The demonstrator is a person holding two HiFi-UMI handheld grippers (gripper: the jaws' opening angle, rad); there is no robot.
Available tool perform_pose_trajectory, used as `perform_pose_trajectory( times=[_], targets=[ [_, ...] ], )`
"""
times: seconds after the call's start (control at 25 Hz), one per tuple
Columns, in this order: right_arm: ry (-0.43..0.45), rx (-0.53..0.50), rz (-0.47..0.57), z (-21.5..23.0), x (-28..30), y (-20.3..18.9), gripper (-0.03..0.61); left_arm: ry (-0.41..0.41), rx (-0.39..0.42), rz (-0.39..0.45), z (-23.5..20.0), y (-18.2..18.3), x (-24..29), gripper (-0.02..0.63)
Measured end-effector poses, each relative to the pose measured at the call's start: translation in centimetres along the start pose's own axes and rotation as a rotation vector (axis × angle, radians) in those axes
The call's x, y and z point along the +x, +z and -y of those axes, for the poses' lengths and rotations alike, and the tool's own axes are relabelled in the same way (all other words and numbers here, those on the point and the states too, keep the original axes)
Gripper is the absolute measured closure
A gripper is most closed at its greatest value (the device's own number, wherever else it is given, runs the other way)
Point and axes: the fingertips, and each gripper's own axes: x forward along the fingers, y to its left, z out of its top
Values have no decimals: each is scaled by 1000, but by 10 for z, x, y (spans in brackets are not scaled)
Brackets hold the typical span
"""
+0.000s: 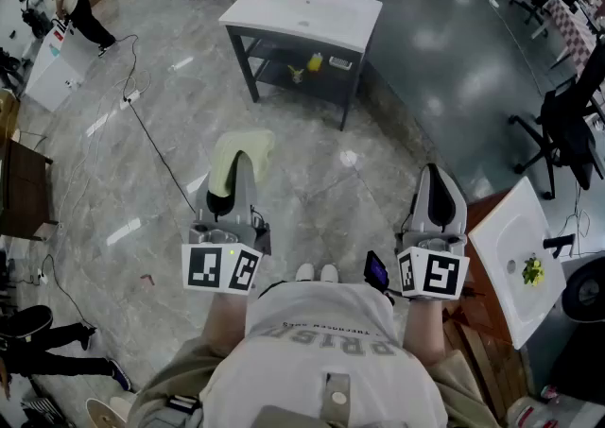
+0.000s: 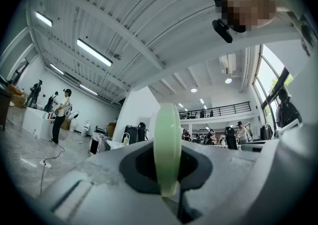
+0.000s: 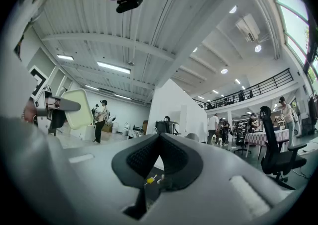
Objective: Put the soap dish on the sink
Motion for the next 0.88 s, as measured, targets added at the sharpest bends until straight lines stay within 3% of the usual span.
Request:
perform_pose_trajectory(
  times=[0.88],
  targets=[
    [25,18,-27,12,12,-12,580,28,-13,-11,3,-6,12,595]
  ],
)
